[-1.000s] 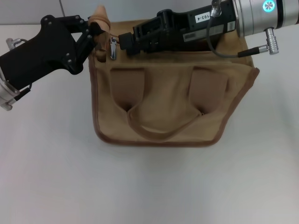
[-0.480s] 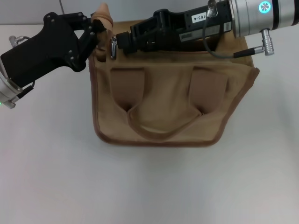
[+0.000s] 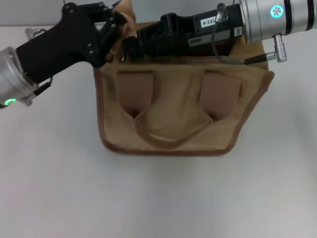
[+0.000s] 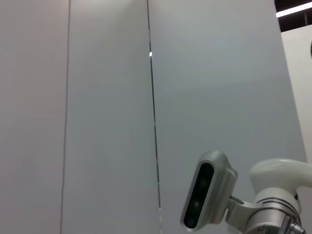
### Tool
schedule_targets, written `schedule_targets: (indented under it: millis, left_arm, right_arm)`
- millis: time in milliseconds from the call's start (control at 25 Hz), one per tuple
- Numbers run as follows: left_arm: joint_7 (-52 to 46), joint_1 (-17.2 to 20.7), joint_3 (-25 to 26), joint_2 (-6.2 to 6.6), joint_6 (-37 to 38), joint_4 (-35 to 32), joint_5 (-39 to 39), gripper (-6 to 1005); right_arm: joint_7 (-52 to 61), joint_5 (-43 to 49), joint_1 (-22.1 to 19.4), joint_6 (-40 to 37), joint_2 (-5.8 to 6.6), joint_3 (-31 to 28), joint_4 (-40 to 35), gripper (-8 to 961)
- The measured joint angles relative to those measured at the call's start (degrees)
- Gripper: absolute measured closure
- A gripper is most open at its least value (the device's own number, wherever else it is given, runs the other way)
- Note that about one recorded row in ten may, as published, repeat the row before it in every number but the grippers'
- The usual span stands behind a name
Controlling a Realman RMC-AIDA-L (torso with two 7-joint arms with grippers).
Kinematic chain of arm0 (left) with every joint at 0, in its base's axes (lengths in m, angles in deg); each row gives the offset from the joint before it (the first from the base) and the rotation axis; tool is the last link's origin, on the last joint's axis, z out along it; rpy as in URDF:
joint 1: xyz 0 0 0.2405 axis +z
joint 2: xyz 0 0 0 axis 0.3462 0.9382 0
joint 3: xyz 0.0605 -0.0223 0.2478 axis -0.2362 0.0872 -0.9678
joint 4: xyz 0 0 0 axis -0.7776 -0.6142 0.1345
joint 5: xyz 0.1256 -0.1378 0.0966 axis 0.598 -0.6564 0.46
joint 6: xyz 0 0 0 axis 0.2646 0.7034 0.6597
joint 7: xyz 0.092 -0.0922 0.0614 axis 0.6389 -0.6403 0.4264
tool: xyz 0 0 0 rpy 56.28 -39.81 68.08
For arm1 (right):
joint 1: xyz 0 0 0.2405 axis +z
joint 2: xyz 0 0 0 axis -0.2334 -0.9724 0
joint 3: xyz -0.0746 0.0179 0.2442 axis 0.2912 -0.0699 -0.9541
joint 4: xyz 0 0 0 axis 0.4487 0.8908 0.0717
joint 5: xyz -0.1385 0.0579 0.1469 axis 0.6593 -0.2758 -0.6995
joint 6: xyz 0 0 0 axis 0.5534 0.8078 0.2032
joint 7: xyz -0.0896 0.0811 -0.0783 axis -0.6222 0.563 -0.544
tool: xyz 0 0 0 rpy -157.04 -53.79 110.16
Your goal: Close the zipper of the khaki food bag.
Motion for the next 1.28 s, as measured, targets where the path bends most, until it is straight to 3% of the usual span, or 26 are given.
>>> schedule_targets:
  millis: [200,560,720,880,1120,1280]
  left_arm:
    - [0.6,-1.9,-0.5,-0.08,-0.8,1.9,0.0,970]
    - [0.1,-1.1,-0.2,0.02,-0.9,2.3,-2.1,971]
    - [0.0,-0.6,-0.2,0.05,-0.6,2.3,-2.3,971]
    - [0.0,-0.6,-0.2,0.02,-0.6,2.3,-2.3,971]
    - [0.0,-0.6,-0.2,-0.02,-0.6,2.3,-2.3,971]
    - [-0.4,0.2,-0.1,0.08,-0.5,2.3,-4.0,971]
  right_arm:
    - [-1.2,0.0,-0.1,0.5,-0.16,0.0,0.2,693]
    - [-3.5,-0.3,-0.6,1.5,-0.27,0.0,0.1,702]
    - [-4.7,-0.2,-0.7,3.2,-0.87,0.0,0.2,733]
    - [-6.8,-0.3,-1.1,4.1,-1.41,0.0,0.2,868]
    - [-7.9,-0.3,-2.0,5.1,-1.7,0.0,-0.2,950]
    - [-7.9,-0.3,-4.2,5.3,-1.73,-0.1,-3.1,950]
